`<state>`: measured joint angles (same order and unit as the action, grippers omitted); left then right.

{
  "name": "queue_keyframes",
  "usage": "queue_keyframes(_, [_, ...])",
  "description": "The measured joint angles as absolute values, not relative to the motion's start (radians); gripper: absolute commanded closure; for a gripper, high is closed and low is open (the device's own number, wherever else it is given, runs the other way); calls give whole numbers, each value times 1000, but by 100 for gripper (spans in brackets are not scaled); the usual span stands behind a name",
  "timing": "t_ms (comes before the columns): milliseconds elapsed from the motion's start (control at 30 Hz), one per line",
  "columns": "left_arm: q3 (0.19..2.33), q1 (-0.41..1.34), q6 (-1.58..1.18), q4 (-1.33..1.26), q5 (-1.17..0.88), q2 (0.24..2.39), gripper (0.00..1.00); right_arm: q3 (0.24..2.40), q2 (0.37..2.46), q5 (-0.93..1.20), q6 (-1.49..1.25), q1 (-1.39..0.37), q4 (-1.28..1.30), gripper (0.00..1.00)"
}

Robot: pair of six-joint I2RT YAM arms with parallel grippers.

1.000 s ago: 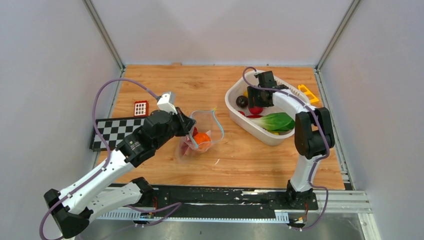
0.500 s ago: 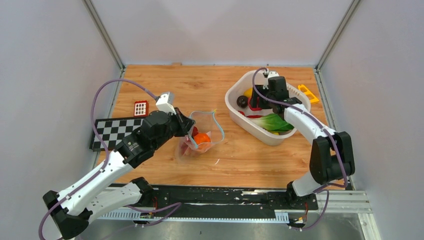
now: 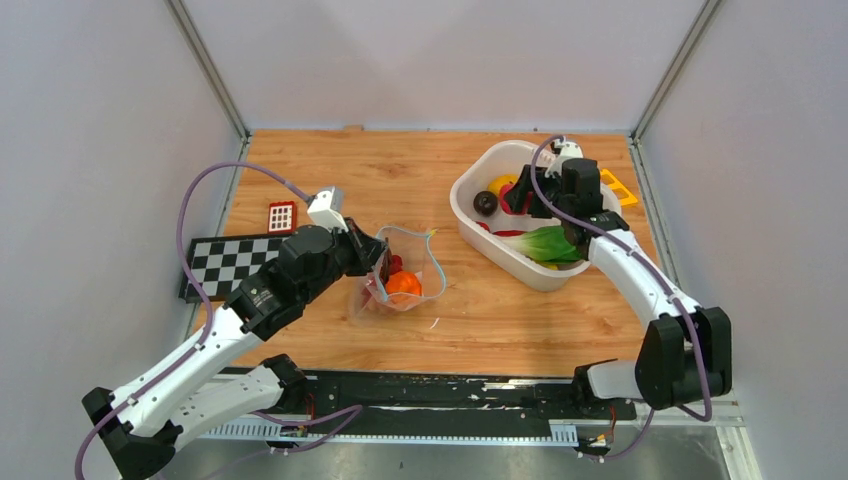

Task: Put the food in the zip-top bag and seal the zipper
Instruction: Pick up the fake fruit from the bin, then place the fake fruit in the zipper food storage bag.

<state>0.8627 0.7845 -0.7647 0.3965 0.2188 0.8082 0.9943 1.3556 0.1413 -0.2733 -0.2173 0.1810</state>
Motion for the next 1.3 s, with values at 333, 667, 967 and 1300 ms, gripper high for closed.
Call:
queue_keyframes(333, [863,785,-765,392,215,820,100,933,1243,442,-363,-195,54,59])
queue_keyframes(667, [862,785,-775,373,218,831,100,881,1140,772,-412,-220,-101,60])
queue_keyframes(967, [855,785,-782,360,218,831,100,881,1069,893,-372,-414,-125,60])
queue_keyframes(1300, [844,785,-783,346,208,834,100,931,1154,782,-223,-657,24,60])
